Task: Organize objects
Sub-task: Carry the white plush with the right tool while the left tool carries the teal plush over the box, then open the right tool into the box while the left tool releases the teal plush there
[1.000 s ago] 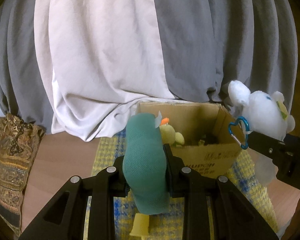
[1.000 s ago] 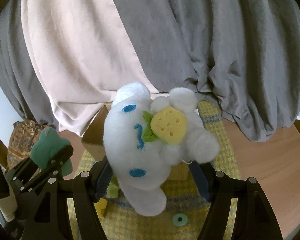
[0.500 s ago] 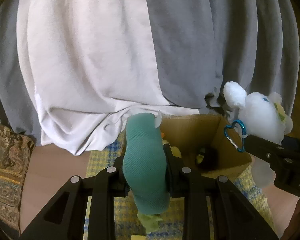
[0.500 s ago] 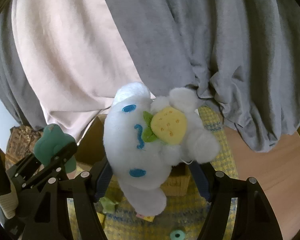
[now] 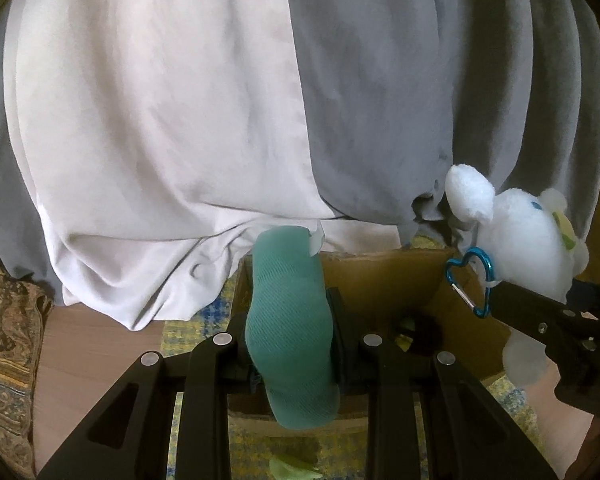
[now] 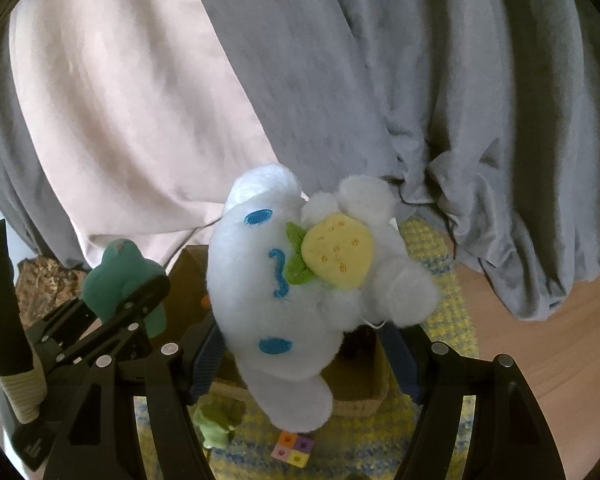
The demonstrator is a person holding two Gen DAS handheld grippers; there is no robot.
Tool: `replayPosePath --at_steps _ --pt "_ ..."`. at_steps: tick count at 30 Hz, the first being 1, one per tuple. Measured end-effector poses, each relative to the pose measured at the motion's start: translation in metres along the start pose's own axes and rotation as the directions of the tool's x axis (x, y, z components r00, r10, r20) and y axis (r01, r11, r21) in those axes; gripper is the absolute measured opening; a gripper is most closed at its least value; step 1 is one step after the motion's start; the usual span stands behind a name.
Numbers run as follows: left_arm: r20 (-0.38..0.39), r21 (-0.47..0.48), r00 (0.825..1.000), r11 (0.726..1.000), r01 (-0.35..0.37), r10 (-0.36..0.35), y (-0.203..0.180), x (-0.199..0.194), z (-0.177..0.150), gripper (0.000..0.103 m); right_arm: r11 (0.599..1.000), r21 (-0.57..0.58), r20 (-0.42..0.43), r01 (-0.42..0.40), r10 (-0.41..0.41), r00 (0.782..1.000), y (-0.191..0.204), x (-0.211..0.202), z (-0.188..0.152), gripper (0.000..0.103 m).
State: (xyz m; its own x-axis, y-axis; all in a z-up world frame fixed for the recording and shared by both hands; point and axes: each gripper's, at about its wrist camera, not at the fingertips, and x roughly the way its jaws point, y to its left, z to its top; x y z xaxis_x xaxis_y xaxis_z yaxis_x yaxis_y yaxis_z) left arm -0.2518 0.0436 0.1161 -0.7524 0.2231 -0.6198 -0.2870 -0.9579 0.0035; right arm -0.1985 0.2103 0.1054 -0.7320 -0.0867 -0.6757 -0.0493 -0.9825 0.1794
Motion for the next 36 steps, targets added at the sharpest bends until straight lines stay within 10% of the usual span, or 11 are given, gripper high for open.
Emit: replayPosePath --at_steps 7,11,16,36 --pt "-0.041 -0.007 0.999 1.000 0.009 -0.010 0.001 0.016 -0.003 0.032 1.000 0.021 -0.037 -0.003 0.004 0.999 -0.009 0.014 0.003 0.080" --pt "-0.038 -0.003 0.999 1.000 -0.007 0.007 0.002 0.014 -0.004 0.072 0.999 0.032 -0.034 0.007 -0.006 0.999 -0.013 0.011 0.004 0.095" --pt "-0.033 0.025 0.999 0.999 -0.029 0.030 -0.003 0.007 -0.006 0.089 0.999 0.035 -0.029 0.027 -0.026 0.999 -0.014 0.002 0.004 0.097" --pt "0.006 0.001 0.995 0.995 -0.097 0.097 0.005 -0.063 -0.050 0.100 0.995 0.011 0.005 0.102 -0.102 0.995 0.003 -0.047 -0.035 0.102"
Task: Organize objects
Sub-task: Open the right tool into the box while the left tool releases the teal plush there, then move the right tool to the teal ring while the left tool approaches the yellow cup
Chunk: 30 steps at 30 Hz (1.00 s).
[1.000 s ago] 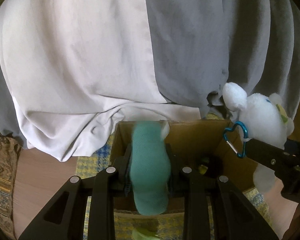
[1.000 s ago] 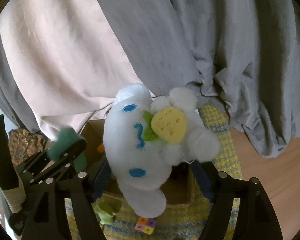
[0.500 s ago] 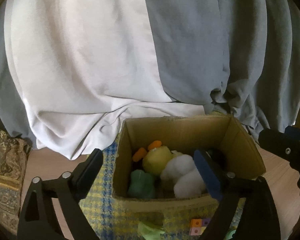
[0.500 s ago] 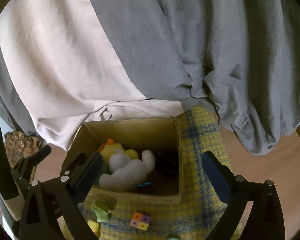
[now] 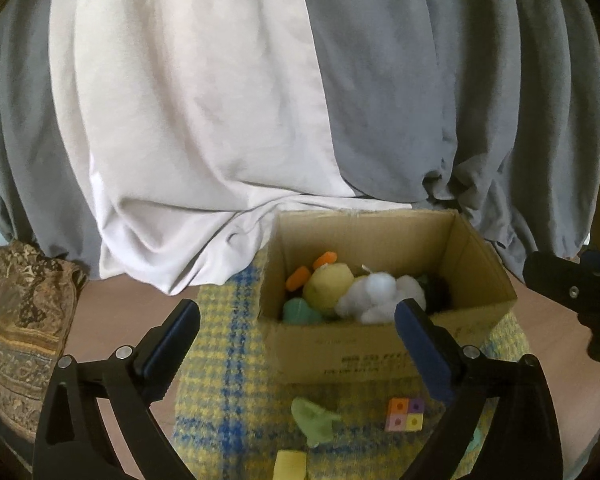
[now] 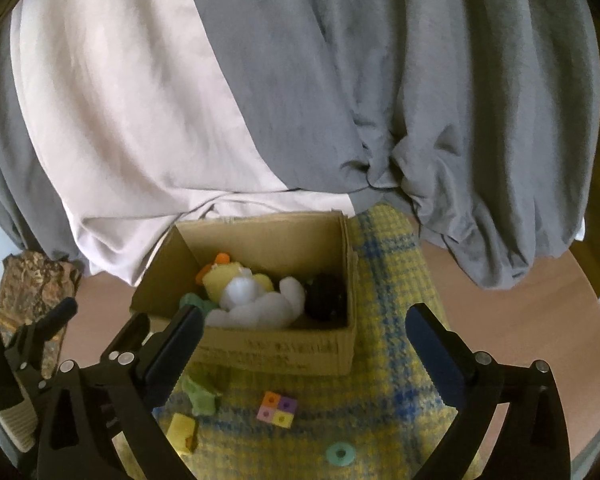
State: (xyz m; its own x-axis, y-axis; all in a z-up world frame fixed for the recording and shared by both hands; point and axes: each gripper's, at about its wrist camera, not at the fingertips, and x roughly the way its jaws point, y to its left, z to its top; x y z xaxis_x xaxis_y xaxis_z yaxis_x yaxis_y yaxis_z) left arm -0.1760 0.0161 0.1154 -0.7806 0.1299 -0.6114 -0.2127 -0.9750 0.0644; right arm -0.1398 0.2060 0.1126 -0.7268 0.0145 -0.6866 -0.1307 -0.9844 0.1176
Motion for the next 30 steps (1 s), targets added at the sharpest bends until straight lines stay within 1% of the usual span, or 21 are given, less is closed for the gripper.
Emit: replayPosePath --at_steps 4,10,21,26,30 --pt "0.008 0.001 1.000 1.000 -0.020 0.020 0.004 -0.012 -0.016 0.101 1.000 -0.001 0.001 0.012 -0.012 1.000 0.001 -0.006 -0.016 0.102" --pt "-0.005 0.002 0.999 0.999 -0.036 0.036 0.007 -0.020 -0.039 0.101 1.000 -0.002 -0.003 0.026 -0.026 1.000 0.002 -0.010 -0.038 0.102" --pt "-0.022 0.014 0.998 0.998 -0.062 0.062 0.001 -0.021 -0.074 0.101 0.999 0.022 -0.061 0.030 -0.028 0.998 -0.009 -0.002 -0.075 0.102" --pt "0.020 0.010 0.994 0.994 -0.108 0.107 0.000 -0.028 -0.090 0.101 0.999 0.019 -0.087 0.035 -0.033 0.996 -0.012 0.003 -0.091 0.102" --pt "0.000 0.016 0.994 0.994 -0.106 0.106 -0.002 -0.025 -0.102 0.101 0.999 0.007 -0.100 0.047 -0.047 0.994 -0.011 0.008 -0.103 0.102"
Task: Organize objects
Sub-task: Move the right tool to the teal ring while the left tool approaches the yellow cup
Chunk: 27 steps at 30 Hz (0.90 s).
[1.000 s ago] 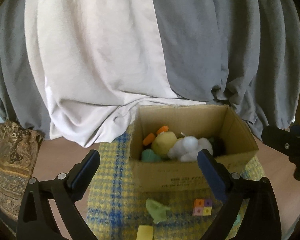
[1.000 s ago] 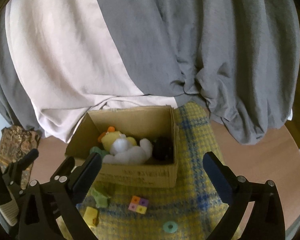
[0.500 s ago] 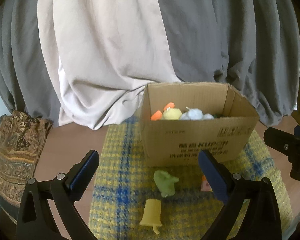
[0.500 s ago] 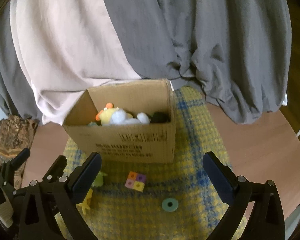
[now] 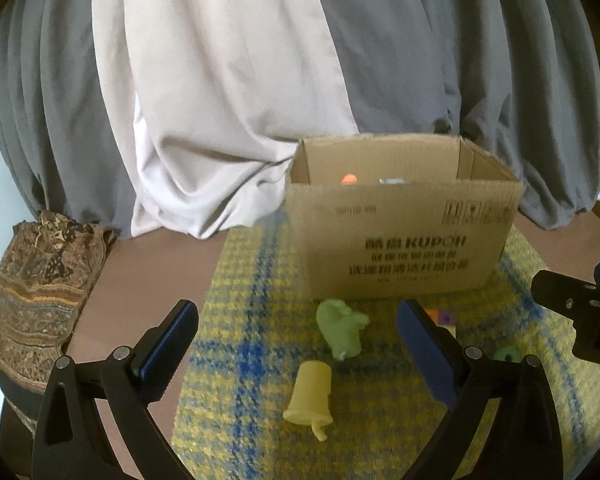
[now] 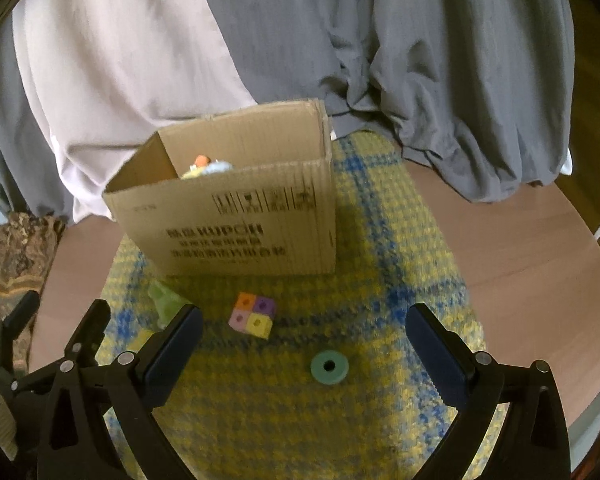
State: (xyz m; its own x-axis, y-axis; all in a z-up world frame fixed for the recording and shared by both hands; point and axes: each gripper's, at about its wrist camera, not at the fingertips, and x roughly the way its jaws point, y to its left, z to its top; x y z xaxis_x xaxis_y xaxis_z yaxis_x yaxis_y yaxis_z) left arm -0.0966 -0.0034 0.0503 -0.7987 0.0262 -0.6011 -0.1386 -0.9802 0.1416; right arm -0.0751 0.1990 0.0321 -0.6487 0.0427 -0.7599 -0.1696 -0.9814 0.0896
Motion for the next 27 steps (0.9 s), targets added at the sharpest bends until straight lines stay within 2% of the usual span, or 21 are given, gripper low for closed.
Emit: replayPosePath --at_steps 11,27 --pt "-0.096 -0.026 0.995 1.000 0.002 -0.005 -0.004 0.020 -0.041 0.101 0.995 -0.047 0.024 0.085 -0.084 0.996 -0.001 0.009 -0.027 0.102" --pt "-0.192 -0.080 0.981 0.997 -0.004 -0.011 0.002 0.047 -0.079 0.101 0.994 -0.016 -0.049 0.108 -0.108 0.993 -0.008 0.048 -0.058 0.102"
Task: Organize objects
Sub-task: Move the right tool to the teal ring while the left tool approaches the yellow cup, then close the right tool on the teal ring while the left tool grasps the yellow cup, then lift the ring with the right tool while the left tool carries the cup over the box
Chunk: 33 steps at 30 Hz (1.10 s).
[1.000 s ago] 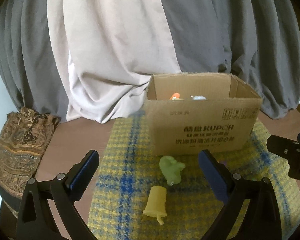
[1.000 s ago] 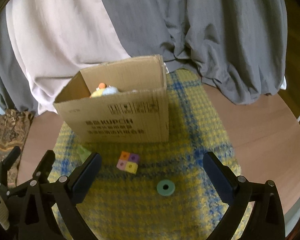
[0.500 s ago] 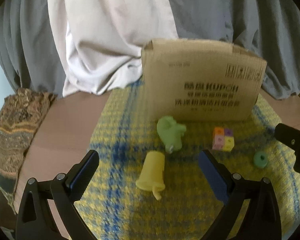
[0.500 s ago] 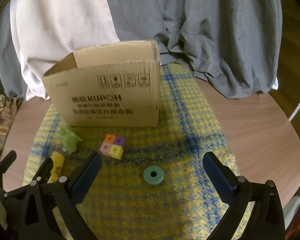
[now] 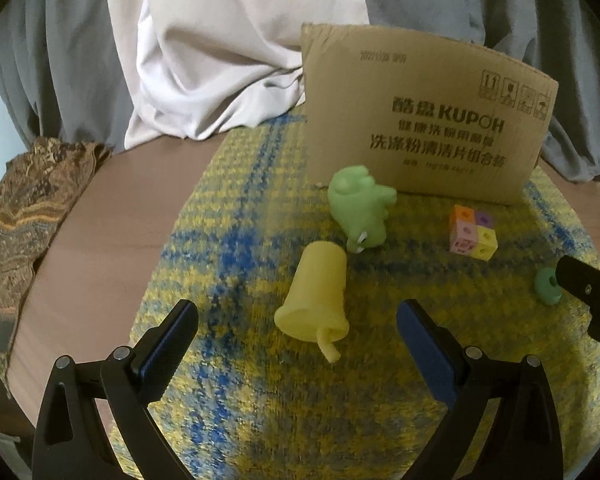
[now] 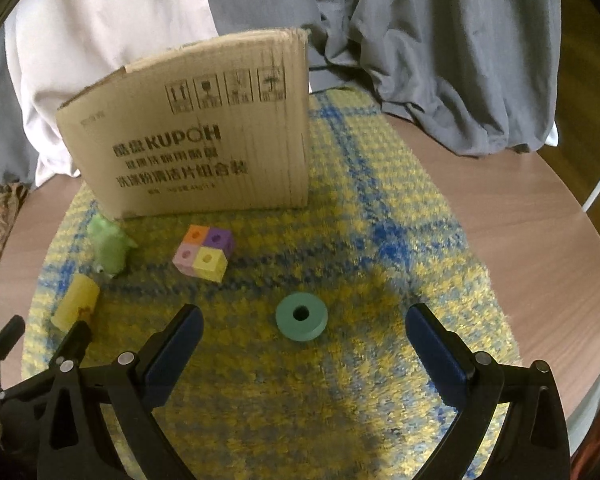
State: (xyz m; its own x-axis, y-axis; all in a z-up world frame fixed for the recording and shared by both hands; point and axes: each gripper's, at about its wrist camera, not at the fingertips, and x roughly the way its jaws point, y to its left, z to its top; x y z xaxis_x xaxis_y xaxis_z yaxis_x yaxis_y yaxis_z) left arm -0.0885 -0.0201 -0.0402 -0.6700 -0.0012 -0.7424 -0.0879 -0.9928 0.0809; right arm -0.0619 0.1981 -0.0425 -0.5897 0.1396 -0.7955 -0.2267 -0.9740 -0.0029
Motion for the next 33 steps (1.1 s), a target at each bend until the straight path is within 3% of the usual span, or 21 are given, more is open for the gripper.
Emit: replayPosePath --at_steps 13,18,20,27,28,31,33 --pt "-0.039 -0.090 0.999 0.995 0.034 -0.038 0.009 0.020 -0.001 0.099 1.000 0.003 -0.028 -0.010 0.010 1.000 0.002 0.022 -0.001 0.097" --pt "-0.042 -0.090 0.998 0.995 0.034 -0.038 0.009 0.028 0.006 0.083 1.000 0.016 -0.057 -0.025 0.026 0.998 0.001 0.033 -0.001 0.084" --pt "-0.056 -0.089 0.997 0.995 0.040 -0.045 0.008 0.033 0.007 0.074 0.999 0.024 -0.073 -0.033 0.034 0.997 -0.001 0.038 -0.001 0.076" --pt "-0.079 -0.077 0.996 0.996 0.039 -0.045 0.004 0.036 0.004 0.062 0.999 0.023 -0.091 -0.037 0.039 0.995 -0.003 0.045 -0.006 0.043" --pt "-0.078 -0.073 0.996 0.996 0.042 -0.047 0.003 0.036 0.003 0.054 0.999 0.019 -0.090 -0.037 0.038 0.995 -0.003 0.045 -0.006 0.039" --pt "-0.078 -0.054 0.996 0.997 0.048 -0.052 0.000 0.033 0.004 0.041 0.999 0.017 -0.082 -0.036 0.038 0.996 -0.003 0.044 -0.006 0.036" --pt "-0.081 -0.048 0.995 0.998 0.046 -0.050 -0.001 0.032 0.003 0.040 0.999 0.015 -0.080 -0.037 0.038 0.996 -0.002 0.044 -0.006 0.036"
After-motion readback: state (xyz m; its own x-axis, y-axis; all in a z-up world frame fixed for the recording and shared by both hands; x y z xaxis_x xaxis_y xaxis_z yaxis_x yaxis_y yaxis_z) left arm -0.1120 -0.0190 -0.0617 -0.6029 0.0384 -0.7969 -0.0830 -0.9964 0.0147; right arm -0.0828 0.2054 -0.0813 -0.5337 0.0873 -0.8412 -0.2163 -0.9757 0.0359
